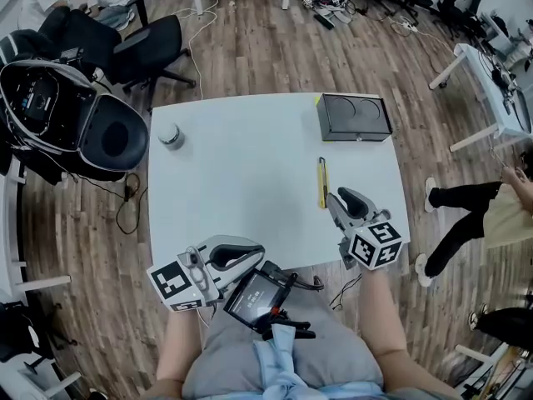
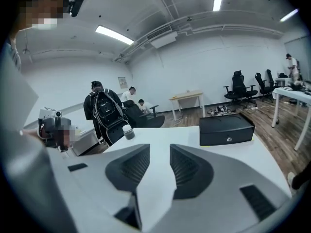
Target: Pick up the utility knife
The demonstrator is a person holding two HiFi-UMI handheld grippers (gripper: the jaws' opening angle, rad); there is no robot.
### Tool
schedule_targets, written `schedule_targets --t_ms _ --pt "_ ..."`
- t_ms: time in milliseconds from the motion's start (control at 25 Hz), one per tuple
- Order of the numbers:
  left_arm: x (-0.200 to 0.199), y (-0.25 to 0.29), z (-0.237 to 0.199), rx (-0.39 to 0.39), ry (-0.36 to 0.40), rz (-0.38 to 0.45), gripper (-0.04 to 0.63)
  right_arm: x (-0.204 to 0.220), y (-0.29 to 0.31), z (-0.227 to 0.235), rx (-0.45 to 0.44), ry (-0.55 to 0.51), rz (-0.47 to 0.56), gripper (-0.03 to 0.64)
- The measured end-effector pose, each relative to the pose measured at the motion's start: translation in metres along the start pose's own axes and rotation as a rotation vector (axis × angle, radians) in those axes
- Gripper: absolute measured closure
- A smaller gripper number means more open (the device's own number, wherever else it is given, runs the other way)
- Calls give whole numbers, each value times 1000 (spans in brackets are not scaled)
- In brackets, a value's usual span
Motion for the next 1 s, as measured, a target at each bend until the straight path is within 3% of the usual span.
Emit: schedule_targets --t_ms 400,1000 --pt "3 10 -12 -10 -28 -14 578 29 40 29 71 64 -125 502" --pt "6 22 -30 -22 -70 -32 578 51 81 57 104 79 -205 482"
Point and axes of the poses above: the fingertips, and each gripper's own axes: y forward along the fingers, z to its right, x out of its underside, the point moved 7 cm from there along -y, backward along the fingers, and after that the axes turned 15 degrees about -y, right-handed, at the moved point
